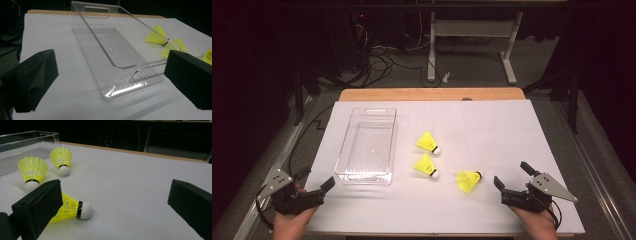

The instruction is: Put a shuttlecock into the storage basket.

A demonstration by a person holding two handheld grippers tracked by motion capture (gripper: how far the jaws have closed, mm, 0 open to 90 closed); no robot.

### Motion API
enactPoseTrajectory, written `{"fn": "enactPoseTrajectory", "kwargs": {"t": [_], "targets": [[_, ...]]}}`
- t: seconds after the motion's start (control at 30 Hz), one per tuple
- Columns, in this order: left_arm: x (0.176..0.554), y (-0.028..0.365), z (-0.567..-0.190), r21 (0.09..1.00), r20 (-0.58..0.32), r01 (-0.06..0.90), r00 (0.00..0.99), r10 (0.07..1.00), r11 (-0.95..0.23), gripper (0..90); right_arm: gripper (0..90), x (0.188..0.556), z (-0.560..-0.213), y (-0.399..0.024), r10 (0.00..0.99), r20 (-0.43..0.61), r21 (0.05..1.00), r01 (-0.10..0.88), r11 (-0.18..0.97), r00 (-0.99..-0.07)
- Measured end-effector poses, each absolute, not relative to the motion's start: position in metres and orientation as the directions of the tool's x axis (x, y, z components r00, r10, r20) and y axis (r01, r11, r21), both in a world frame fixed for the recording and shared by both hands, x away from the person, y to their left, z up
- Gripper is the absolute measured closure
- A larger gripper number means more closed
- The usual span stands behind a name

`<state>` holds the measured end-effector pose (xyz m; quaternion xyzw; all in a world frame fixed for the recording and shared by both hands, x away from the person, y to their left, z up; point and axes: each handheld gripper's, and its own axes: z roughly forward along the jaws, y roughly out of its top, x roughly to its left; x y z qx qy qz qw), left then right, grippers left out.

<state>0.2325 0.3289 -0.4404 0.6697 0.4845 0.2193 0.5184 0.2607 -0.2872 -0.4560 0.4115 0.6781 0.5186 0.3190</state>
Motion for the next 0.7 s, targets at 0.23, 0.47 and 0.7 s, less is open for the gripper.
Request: {"fn": "enactPoseTrajectory", "kwargs": {"t": [0.23, 0.47, 0.7], "targets": [[0.2338, 0.3282, -0.4416, 0.899, -0.218, 0.437, 0.447, 0.868, 0.001, 0.4, 0.4, 0.2604, -0.4559, -0.2869, 0.889, -0.005, 0.967, 0.225, 0.121, -0.459], [0.2337, 0.3233, -0.4409, 0.898, -0.208, 0.440, 0.475, 0.855, -0.026, 0.3, 0.4, 0.2607, -0.4557, -0.2865, 0.887, 0.004, 0.968, 0.226, 0.113, -0.461], [0.2341, 0.3243, -0.4432, 0.904, -0.201, 0.427, 0.463, 0.863, -0.019, 0.3, 0.4, 0.2606, -0.4547, -0.2861, 0.881, 0.003, 0.969, 0.220, 0.115, -0.474]]}}
